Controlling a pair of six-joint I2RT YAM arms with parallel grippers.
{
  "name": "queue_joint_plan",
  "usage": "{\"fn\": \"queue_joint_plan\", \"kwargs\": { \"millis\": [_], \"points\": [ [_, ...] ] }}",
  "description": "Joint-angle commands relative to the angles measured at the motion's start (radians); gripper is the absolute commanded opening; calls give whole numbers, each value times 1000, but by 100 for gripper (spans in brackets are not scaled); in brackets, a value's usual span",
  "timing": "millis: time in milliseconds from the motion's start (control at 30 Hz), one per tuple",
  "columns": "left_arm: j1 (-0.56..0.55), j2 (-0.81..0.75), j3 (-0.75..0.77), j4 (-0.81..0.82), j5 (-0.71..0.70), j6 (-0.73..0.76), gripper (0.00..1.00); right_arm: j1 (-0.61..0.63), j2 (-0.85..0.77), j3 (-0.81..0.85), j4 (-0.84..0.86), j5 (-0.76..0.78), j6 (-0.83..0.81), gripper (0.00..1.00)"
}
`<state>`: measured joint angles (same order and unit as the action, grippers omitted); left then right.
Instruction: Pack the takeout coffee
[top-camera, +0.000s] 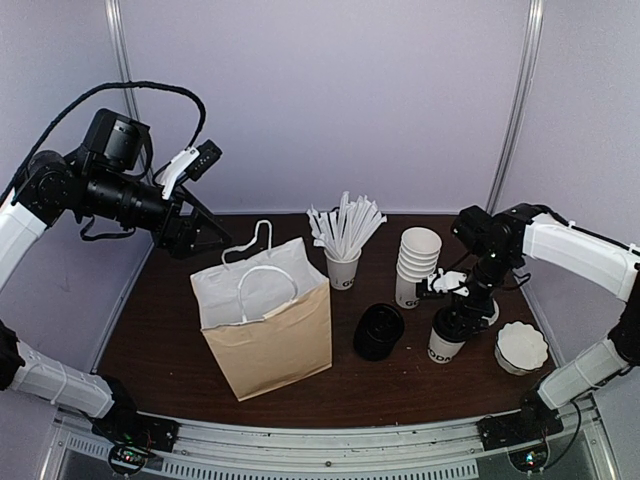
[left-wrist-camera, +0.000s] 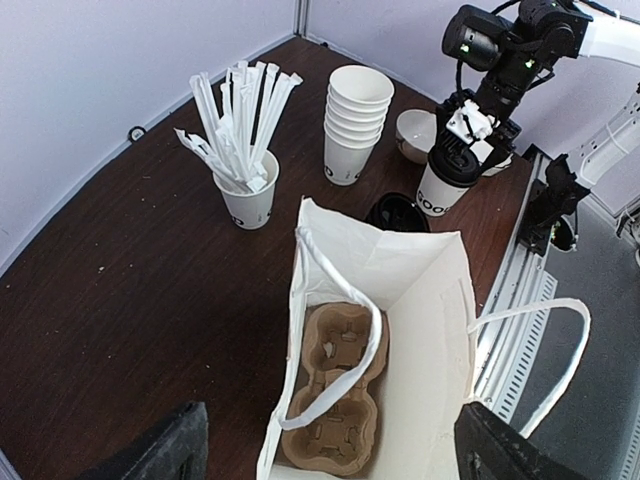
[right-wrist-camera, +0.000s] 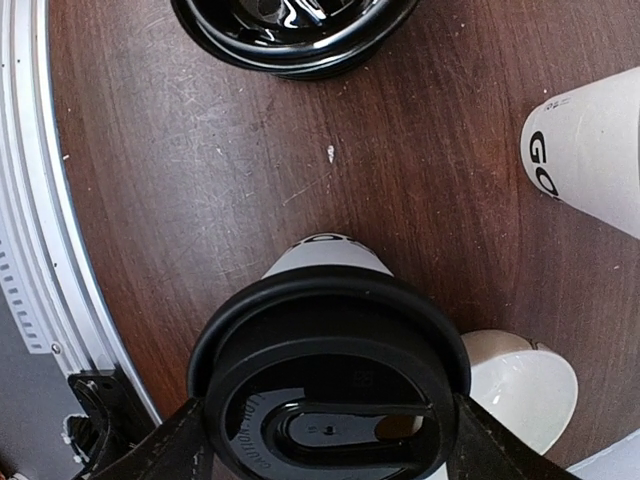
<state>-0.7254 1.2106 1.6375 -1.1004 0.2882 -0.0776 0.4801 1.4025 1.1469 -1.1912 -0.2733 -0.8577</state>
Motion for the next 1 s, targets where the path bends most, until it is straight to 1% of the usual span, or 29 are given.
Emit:
{"fn": "queue_joint_plan", "kwargs": {
  "millis": [0,100,200,367,533,600,800,833,900,967],
  "points": [
    [6,3,0,15,-9,4,89,6,9,-17,18,19,11,70],
    [6,4,1,10,-15,7,89,6,10,-1,-9,6,11,60],
    [6,10,2,-18,-16,19,89,10,-4,62,-79,-32,25,55],
    [5,31,-5,-157,49,109,88,47,-70,191,-166,-108,62,55],
    [2,9,-62,-156,143,128,87,66,-109,302,-194,-176,89,56],
    [-1,28,-62,-155,120,120,85,74,-105,341,-206,-198,99,56],
    [-2,66,-40,-126,-77,112,83,102,-111,382,-218,-207,115,56],
    [-1,76,-38,-124,-86,124,83,103,-113,378,-217,-205,114,56],
    [-2,100,-36,-114,-58,141,82,104,-115,372,-212,-204,112,56],
    [-2,135,-29,-97,-2,145,76,107,-115,378,-210,-209,113,56]
  ]
}}
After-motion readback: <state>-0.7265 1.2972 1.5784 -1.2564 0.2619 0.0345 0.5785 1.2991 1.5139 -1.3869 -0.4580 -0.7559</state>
